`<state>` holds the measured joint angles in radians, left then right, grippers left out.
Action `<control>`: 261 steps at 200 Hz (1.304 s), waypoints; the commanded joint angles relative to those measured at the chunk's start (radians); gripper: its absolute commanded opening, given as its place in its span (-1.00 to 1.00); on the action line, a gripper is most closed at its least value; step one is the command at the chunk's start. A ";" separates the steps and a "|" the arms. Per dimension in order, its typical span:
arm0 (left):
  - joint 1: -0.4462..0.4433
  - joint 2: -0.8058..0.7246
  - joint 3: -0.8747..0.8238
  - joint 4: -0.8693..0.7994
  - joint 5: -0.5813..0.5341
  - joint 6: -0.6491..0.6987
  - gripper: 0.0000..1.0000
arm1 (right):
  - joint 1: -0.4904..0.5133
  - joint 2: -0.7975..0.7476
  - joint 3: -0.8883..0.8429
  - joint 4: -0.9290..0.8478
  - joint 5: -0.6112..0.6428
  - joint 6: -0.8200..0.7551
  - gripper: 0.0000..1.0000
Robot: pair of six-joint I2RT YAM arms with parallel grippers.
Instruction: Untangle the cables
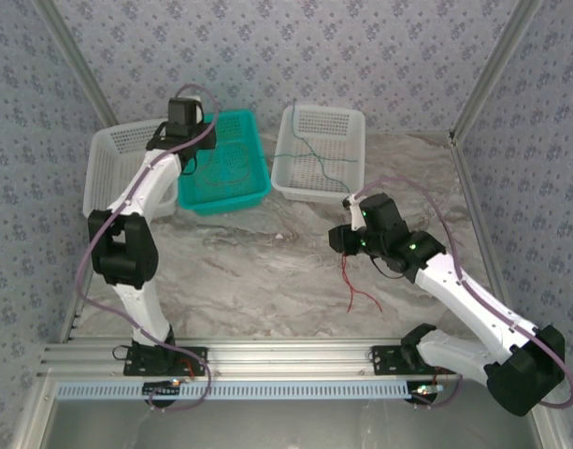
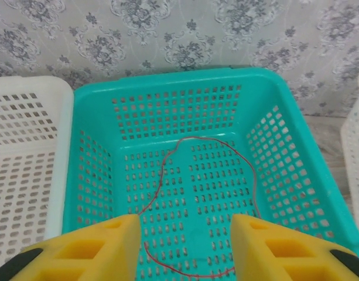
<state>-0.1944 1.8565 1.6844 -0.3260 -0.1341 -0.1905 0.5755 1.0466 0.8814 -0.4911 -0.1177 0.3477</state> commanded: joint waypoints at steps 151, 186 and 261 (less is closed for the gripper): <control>-0.618 -0.569 -0.617 0.190 0.369 0.155 -0.14 | -0.081 -0.181 -0.304 -0.090 -0.074 0.267 0.02; -0.682 -0.458 -0.646 0.223 0.421 0.168 -0.14 | -0.011 -0.143 -0.361 -0.058 0.011 0.268 0.05; -0.712 -0.485 -0.764 0.373 0.332 0.088 -0.13 | 0.038 0.131 -0.314 0.137 0.180 0.267 -0.11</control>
<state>-0.9035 1.4265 0.9478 -0.0250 0.2276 -0.0795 0.6029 1.1282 0.5304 -0.4267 -0.0284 0.5968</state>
